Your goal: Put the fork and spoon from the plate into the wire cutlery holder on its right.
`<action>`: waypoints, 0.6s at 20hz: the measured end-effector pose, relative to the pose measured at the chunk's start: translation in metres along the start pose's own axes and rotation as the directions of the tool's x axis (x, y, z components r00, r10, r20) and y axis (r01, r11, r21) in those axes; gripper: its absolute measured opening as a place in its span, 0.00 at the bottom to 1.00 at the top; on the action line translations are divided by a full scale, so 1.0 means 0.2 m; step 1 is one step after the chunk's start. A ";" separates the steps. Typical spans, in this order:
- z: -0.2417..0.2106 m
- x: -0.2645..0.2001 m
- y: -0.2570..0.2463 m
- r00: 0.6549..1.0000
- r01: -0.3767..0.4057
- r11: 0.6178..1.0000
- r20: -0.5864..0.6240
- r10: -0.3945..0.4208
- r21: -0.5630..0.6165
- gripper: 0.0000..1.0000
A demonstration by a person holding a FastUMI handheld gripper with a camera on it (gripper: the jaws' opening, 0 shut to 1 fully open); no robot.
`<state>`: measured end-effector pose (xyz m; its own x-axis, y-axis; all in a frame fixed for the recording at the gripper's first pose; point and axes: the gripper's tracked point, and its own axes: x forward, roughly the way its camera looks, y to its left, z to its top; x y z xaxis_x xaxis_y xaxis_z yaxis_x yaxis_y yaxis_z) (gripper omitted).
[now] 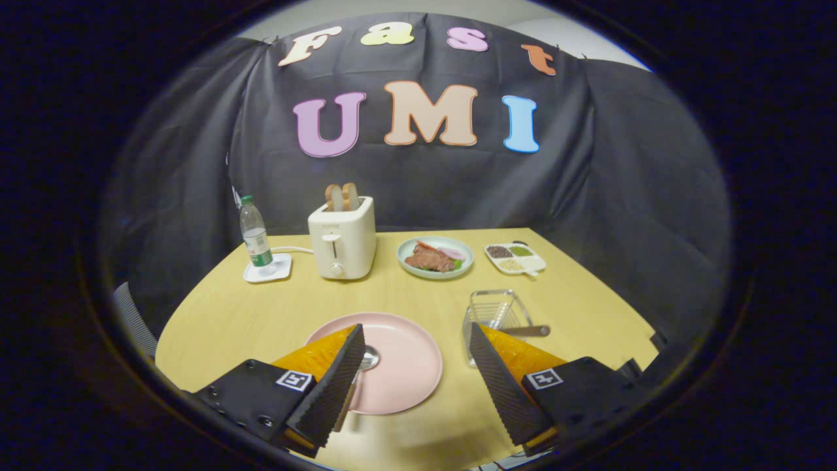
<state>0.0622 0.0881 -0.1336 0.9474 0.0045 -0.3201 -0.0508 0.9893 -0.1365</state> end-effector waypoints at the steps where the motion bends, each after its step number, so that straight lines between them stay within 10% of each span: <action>1: -0.06 -0.01 0.03 1.000 -0.007 1.000 -0.021 0.007 0.009 1.00; 12: -0.57 -0.03 0.28 0.968 -0.091 0.994 -0.231 0.101 0.053 1.00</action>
<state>0.0184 0.1277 -0.2458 0.8388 0.0706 -0.5398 -0.1201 0.9911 -0.0571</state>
